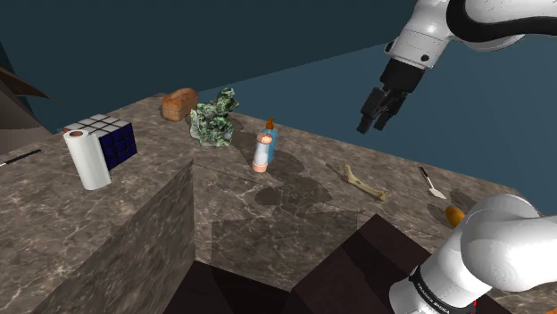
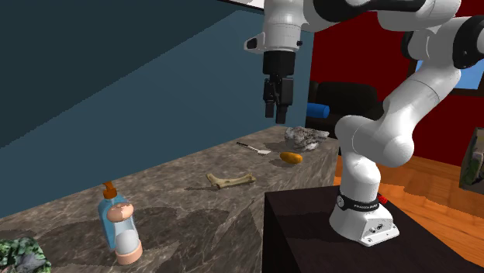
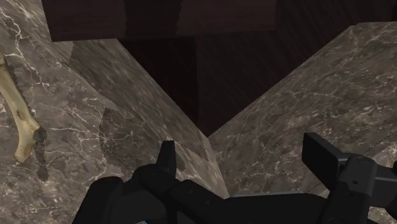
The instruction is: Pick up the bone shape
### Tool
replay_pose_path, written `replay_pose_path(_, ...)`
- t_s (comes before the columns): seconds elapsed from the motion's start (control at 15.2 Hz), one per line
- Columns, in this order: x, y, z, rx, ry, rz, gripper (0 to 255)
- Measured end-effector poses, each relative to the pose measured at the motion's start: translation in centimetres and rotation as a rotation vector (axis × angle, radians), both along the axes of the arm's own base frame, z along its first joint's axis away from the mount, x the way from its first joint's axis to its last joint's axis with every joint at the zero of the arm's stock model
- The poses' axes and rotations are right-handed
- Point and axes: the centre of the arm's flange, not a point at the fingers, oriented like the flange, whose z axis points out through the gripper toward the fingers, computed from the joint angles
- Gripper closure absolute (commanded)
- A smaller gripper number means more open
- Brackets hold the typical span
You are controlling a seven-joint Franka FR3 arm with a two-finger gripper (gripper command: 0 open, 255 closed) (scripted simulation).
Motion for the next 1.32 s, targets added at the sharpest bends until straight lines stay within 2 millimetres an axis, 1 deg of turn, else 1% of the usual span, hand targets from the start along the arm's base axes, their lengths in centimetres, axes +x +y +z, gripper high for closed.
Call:
replay_pose_path(0.07,0.0,0.0,0.0,0.0,0.0,0.0,0)
replay_pose_path(0.2,-0.3,-1.1,-1.1,0.001,-0.005,0.003,0)
replay_pose_path(0.4,0.0,-4.1,-3.5,0.002,-0.016,0.012,0)
replay_pose_path(0.59,-0.3,-6.9,-6.1,0.004,-0.029,0.023,0)
replay_pose_path(0.73,-0.2,-9.1,-7.8,0.005,-0.038,0.03,0)
replay_pose_path(0.92,0.0,-11.7,-11.0,0.007,-0.05,0.041,0)
replay_pose_path(1.06,0.1,-13.8,-12.4,0.008,-0.06,0.047,0)
replay_pose_path(1.25,0.3,-16.5,-15.6,0.01,-0.071,0.059,0)
replay_pose_path(1.32,0.3,-17.5,-16.3,0.011,-0.077,0.062,0)
